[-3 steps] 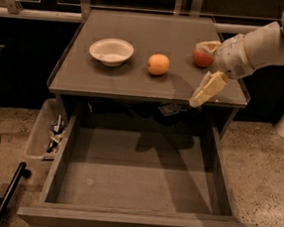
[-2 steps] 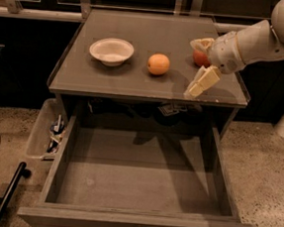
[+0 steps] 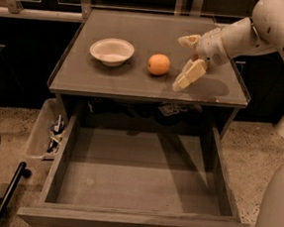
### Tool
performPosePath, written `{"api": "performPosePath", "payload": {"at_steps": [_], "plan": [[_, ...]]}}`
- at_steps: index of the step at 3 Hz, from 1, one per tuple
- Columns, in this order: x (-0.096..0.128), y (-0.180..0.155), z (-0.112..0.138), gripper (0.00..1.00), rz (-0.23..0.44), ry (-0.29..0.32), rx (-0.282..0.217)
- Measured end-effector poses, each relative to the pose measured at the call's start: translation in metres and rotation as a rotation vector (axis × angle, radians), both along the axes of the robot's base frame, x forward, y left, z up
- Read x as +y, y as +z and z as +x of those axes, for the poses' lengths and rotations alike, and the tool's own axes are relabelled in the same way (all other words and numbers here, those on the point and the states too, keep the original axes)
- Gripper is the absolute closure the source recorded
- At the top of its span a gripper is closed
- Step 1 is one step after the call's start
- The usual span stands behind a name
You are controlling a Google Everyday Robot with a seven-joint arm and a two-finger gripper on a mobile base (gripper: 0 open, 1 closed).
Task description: Place orange into top drawer
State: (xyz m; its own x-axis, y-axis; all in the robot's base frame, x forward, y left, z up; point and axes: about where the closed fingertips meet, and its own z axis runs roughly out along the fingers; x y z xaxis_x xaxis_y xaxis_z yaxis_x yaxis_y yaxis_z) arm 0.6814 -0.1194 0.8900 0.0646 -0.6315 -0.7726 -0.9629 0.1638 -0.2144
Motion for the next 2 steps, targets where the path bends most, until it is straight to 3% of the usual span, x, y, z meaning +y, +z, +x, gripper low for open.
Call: {"api": "performPosePath", "payload": {"at_steps": [2], "plan": [[0.029, -0.02, 0.033, 0.0, -0.018, -0.045, -0.011]]}}
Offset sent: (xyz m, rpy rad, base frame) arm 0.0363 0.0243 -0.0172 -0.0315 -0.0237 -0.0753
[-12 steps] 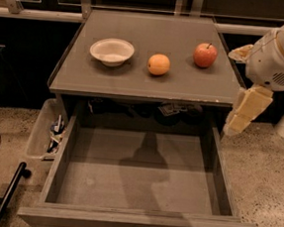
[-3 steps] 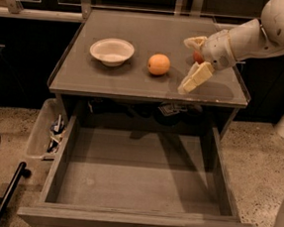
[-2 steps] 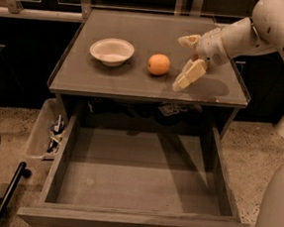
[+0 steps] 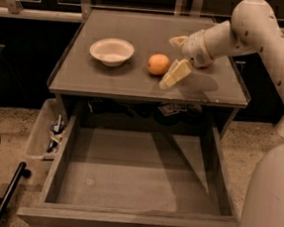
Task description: Place orange into top drawer
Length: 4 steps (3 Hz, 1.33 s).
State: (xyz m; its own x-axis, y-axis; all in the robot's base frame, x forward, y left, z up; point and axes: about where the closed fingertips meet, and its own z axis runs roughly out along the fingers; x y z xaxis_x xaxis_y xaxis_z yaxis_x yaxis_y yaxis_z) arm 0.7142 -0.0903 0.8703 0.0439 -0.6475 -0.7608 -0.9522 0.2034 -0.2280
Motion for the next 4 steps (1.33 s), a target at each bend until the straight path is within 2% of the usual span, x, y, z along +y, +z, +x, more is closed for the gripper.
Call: {"api": "performPosePath", "payload": {"at_steps": [2, 4], "plan": [[0.0105, -0.0108, 0.0135, 0.0, -0.001, -0.011, 0.0], [0.0106, -0.0109, 0.0136, 0.43, -0.001, -0.011, 0.0]]}}
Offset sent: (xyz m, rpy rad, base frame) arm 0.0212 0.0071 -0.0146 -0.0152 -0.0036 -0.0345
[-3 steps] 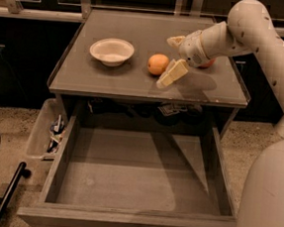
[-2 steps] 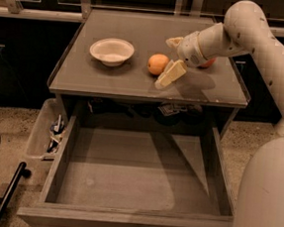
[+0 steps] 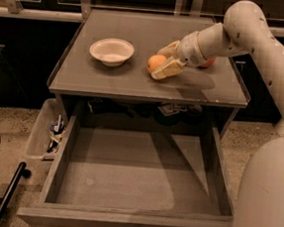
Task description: Place orange into top drawer
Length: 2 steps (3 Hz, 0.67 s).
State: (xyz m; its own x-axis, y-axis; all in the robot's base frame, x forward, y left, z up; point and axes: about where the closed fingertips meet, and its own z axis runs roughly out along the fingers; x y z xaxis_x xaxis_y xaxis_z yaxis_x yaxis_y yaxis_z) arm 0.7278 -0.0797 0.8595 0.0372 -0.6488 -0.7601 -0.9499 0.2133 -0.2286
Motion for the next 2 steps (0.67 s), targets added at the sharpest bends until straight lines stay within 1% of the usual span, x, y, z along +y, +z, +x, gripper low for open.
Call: {"api": "performPosePath", "payload": {"at_steps": [2], "plan": [[0.0, 0.0, 0.0, 0.89, 0.0, 0.0, 0.0]]}}
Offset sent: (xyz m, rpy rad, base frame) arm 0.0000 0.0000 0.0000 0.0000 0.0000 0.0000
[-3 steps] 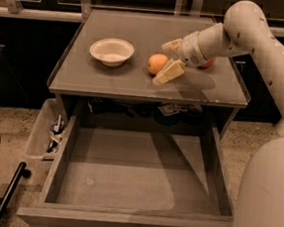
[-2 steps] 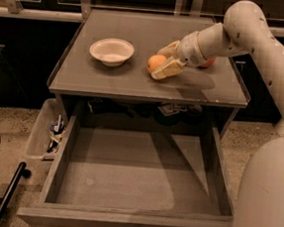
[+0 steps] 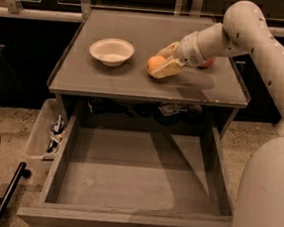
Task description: Place orange into top drawer
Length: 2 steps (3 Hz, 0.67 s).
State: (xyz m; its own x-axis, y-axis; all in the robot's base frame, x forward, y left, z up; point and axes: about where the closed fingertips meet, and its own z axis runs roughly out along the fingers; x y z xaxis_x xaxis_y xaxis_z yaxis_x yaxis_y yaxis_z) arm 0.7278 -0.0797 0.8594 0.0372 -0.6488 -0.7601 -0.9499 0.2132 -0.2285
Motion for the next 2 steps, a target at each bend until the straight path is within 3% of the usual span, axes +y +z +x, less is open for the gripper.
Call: {"api": "performPosePath", "payload": {"at_steps": [1, 2], "plan": [[0.0, 0.0, 0.0, 1.0, 0.0, 0.0, 0.0], [0.0, 0.012, -0.017, 1.0, 0.008, 0.023, -0.015]]}}
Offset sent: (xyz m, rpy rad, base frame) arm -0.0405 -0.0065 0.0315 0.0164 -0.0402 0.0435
